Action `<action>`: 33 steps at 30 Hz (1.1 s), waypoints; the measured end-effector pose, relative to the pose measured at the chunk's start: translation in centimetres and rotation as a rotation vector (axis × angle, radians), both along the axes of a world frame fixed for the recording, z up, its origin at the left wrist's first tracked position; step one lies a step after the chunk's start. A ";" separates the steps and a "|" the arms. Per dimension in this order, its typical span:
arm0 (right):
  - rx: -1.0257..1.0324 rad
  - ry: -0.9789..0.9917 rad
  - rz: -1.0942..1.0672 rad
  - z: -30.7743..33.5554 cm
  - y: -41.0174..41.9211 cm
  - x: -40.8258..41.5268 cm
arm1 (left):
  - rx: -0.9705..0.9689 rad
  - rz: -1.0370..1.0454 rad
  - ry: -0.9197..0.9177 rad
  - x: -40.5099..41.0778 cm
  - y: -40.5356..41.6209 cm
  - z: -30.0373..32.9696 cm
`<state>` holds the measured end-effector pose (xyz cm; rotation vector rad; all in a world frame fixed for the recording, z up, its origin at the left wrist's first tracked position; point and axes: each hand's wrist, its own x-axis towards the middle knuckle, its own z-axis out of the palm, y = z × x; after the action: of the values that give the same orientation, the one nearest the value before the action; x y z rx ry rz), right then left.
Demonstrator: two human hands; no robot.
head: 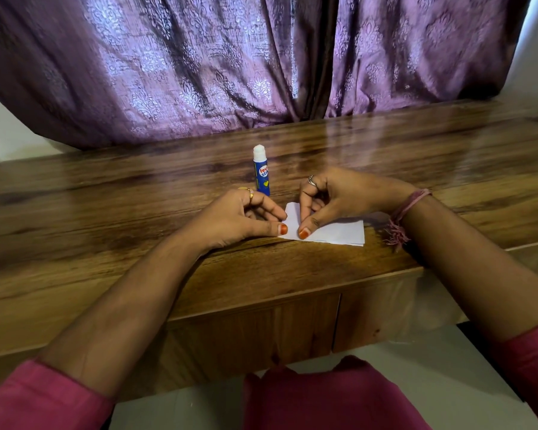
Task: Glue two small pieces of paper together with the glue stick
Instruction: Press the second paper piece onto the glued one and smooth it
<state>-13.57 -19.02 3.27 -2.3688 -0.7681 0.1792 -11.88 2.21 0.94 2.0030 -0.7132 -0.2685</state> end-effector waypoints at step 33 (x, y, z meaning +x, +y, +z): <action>0.040 -0.069 -0.025 -0.2 -4.1 -3.0 | -0.038 -0.032 0.009 0.6 0.1 -0.4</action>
<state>-16.52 -23.10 3.05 -2.3564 -0.7671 0.0717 -11.32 2.32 0.54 1.9548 -0.7405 -0.2810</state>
